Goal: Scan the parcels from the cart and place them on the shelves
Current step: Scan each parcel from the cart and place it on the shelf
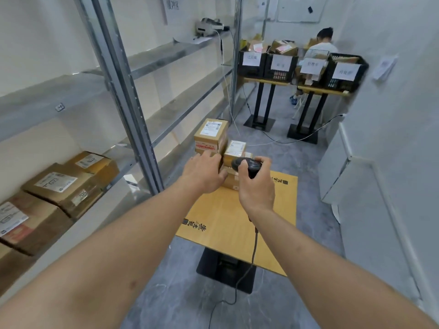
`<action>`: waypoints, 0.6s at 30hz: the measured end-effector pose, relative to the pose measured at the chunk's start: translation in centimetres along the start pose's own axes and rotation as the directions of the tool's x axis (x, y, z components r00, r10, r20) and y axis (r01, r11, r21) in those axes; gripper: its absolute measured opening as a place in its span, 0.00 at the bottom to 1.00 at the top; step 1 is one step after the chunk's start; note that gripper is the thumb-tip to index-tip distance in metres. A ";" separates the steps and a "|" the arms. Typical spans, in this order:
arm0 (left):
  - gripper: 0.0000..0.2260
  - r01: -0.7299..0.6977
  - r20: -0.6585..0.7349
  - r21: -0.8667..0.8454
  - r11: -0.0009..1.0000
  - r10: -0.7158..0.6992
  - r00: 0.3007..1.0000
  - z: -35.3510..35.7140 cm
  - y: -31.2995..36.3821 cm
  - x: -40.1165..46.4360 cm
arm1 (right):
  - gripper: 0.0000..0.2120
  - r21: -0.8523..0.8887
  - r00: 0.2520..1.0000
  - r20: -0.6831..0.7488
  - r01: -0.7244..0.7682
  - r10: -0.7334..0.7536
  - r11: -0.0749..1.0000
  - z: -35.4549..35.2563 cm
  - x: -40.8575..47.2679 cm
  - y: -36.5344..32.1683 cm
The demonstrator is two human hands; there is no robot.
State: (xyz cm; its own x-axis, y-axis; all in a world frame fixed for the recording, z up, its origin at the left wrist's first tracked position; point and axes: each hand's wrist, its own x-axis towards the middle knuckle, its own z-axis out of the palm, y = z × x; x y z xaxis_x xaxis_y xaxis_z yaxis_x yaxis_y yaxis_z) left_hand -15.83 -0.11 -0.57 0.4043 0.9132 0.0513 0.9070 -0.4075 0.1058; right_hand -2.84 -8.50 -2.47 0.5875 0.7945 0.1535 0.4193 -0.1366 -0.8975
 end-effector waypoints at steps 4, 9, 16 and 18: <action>0.21 -0.007 0.041 -0.004 1.000 0.007 0.999 1.4 3.0 2.1 | 0.15 -0.028 1.000 0.001 -0.022 0.022 0.999 -2.1 2.1 2.0; 0.24 -0.028 0.064 -0.024 0.999 0.029 0.998 2.9 5.0 6.4 | 0.14 -0.048 0.998 -0.014 -0.057 0.056 0.997 -2.9 6.2 3.8; 0.24 -0.084 0.127 -0.079 0.993 0.094 0.987 6.9 4.1 15.2 | 0.14 -0.084 0.990 -0.072 -0.127 0.122 0.988 0.5 13.4 5.6; 0.25 -0.100 0.154 -0.090 0.991 0.113 0.982 8.2 3.5 18.1 | 0.14 -0.104 0.986 -0.085 -0.150 0.142 0.983 2.3 15.6 6.1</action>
State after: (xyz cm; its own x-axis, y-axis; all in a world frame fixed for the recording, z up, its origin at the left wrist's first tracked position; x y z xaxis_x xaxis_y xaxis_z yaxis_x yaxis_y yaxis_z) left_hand -4.33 15.05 -7.39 0.5173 0.8510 -0.0909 0.8479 -0.4953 0.1889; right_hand 7.30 4.45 -6.49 0.6976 0.7140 0.0590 0.3958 -0.3154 -0.8625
